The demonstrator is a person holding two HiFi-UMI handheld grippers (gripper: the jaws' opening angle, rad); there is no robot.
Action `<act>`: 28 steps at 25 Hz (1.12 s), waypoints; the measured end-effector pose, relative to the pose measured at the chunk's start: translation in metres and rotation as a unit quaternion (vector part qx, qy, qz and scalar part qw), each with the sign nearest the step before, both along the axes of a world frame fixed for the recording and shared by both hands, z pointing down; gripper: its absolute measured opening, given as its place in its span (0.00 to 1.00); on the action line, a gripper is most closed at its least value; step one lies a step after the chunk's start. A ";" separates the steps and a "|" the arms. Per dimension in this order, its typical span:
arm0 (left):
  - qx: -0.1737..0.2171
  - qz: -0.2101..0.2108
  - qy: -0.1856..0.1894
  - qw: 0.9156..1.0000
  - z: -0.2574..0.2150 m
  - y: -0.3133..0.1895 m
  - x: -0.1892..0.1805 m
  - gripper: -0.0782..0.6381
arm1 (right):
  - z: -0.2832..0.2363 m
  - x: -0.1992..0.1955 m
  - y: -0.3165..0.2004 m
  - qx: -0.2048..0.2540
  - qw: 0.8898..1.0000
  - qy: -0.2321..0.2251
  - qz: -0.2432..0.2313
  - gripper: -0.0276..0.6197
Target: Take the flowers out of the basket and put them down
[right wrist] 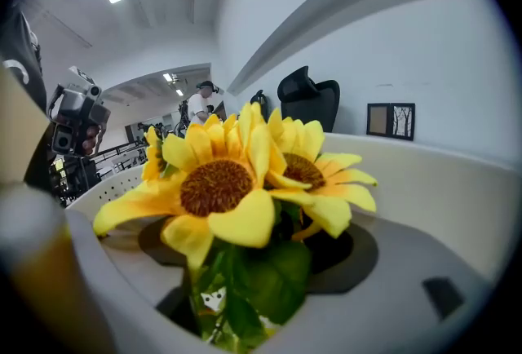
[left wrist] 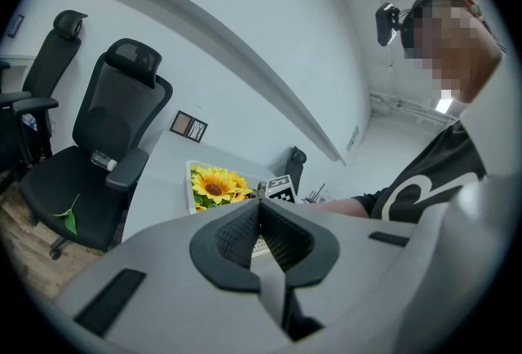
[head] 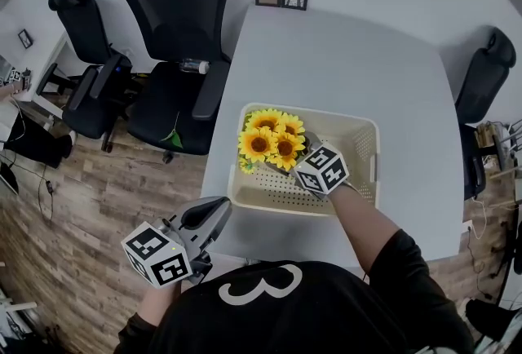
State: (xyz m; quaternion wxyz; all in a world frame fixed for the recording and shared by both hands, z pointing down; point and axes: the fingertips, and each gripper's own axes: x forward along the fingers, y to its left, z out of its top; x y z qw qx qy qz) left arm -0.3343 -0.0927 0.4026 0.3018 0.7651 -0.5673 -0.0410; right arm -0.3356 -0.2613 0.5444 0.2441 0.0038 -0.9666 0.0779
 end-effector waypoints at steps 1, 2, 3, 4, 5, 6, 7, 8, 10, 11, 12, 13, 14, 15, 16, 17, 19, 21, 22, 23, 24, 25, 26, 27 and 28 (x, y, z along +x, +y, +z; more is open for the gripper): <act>-0.001 -0.002 0.000 1.000 0.000 0.001 0.000 0.13 | 0.000 0.000 -0.002 0.000 1.000 -0.001 0.004 0.61; -0.002 -0.003 0.000 1.000 0.000 0.001 0.000 0.13 | 0.000 0.000 -0.003 0.003 1.000 0.000 0.008 0.58; -0.002 -0.004 -0.001 1.000 0.000 0.002 0.001 0.13 | 0.000 0.000 -0.005 0.006 1.000 0.000 0.011 0.54; -0.003 -0.005 -0.001 1.000 0.000 0.003 0.001 0.13 | 0.000 0.000 -0.006 0.009 1.000 0.000 0.013 0.53; -0.003 -0.005 -0.002 1.000 -0.001 0.003 0.001 0.13 | -0.001 0.000 -0.006 0.013 1.000 0.000 0.014 0.52; -0.004 -0.006 -0.003 1.000 -0.001 0.004 0.002 0.13 | -0.001 0.000 -0.006 0.018 1.000 -0.001 0.015 0.51; -0.004 -0.007 -0.004 1.000 -0.001 0.005 0.002 0.13 | -0.002 0.000 -0.006 0.024 1.000 -0.003 0.015 0.51; -0.004 -0.008 -0.005 1.000 -0.001 0.006 0.002 0.13 | -0.003 0.000 -0.006 0.029 0.999 -0.004 0.015 0.50; -0.006 -0.013 -0.004 1.000 0.001 0.009 0.000 0.13 | -0.004 -0.001 -0.004 0.037 0.999 -0.007 0.015 0.50; -0.007 -0.015 -0.004 1.000 0.002 0.010 -0.001 0.13 | -0.004 -0.001 -0.004 0.038 0.999 -0.008 0.014 0.50; -0.008 -0.017 -0.004 1.000 0.002 0.011 -0.001 0.13 | -0.003 -0.002 -0.004 0.038 0.999 -0.009 0.014 0.50; -0.009 -0.019 -0.004 1.000 0.003 0.012 -0.001 0.13 | -0.003 -0.002 -0.005 0.037 0.999 -0.009 0.014 0.50; -0.009 -0.020 -0.004 1.000 0.004 0.012 -0.001 0.13 | -0.003 -0.002 -0.006 0.037 0.999 -0.010 0.014 0.50; -0.010 -0.022 -0.003 1.000 0.004 0.013 -0.001 0.13 | -0.003 -0.002 -0.006 0.039 0.999 -0.010 0.014 0.50; -0.010 -0.023 -0.003 1.000 0.004 0.013 -0.001 0.13 | -0.004 -0.002 -0.006 0.043 0.999 -0.011 0.014 0.50; -0.010 -0.024 -0.003 1.000 0.003 0.013 -0.001 0.13 | -0.005 -0.002 -0.006 0.047 0.999 -0.011 0.013 0.49; -0.009 -0.025 -0.003 1.000 0.003 0.013 -0.002 0.13 | -0.007 -0.002 -0.006 0.055 0.998 -0.012 0.011 0.47; -0.009 -0.027 -0.003 1.000 0.003 0.013 -0.003 0.13 | -0.008 -0.002 -0.005 0.062 0.998 -0.012 0.008 0.46; -0.010 -0.027 -0.003 1.000 0.004 0.013 -0.003 0.13 | -0.009 -0.001 -0.004 0.064 0.998 -0.013 0.006 0.46; -0.010 -0.028 -0.002 1.000 0.004 0.012 -0.002 0.13 | -0.010 0.000 -0.004 0.063 0.998 -0.014 0.004 0.36; -0.010 -0.027 -0.003 1.000 0.004 0.012 -0.002 0.13 | -0.011 0.001 -0.004 0.061 0.998 -0.016 0.004 0.31; -0.010 -0.026 -0.003 1.000 0.003 0.012 -0.001 0.13 | -0.013 0.002 -0.005 0.059 0.998 -0.018 0.005 0.29; -0.010 -0.025 -0.003 1.000 0.003 0.011 -0.001 0.13 | -0.014 0.003 -0.006 0.056 0.998 -0.020 0.006 0.28; -0.010 -0.024 -0.004 1.000 0.003 0.011 0.000 0.13 | -0.014 0.003 -0.006 0.054 0.998 -0.020 0.007 0.27; -0.009 -0.023 -0.004 1.000 0.002 0.011 0.000 0.13 | -0.014 0.004 -0.006 0.052 0.998 -0.021 0.007 0.27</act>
